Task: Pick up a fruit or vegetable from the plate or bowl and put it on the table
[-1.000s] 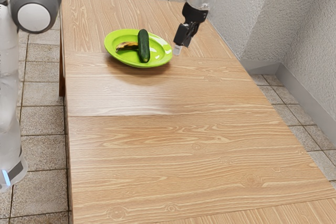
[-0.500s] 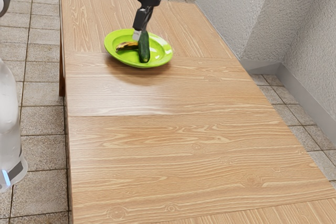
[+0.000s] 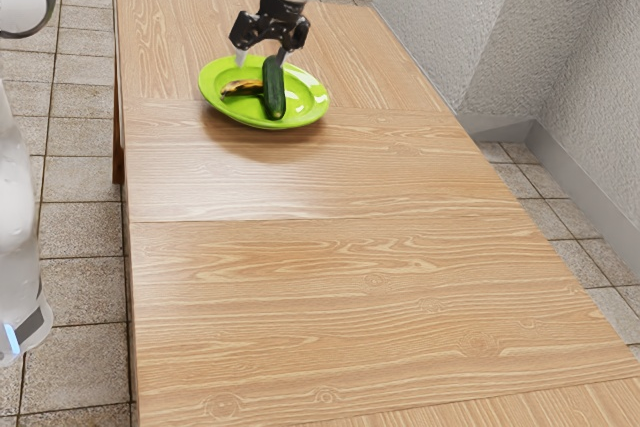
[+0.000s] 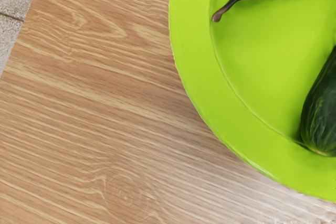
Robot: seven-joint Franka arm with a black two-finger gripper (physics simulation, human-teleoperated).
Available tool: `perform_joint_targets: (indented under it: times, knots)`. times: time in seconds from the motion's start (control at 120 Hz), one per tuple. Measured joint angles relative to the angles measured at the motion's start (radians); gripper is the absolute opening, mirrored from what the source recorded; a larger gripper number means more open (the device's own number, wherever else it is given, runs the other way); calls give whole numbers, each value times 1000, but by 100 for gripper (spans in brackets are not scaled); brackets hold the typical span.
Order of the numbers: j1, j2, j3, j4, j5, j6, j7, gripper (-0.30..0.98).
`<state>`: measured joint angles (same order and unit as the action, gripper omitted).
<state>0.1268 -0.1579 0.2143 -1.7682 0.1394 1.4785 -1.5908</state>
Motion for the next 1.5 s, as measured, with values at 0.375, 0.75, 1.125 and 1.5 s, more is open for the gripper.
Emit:
perform_joint_targets:
  times: [0.375,0.75,1.125,1.5]
  knots:
    - [62,50,13,-1,15,69,537,69]
    - [199,166,77,36,13,136,847,69]
    - [243,376,35,242,4,216,1070,69]
    - [245,447,7,284,-52,276,1192,69]
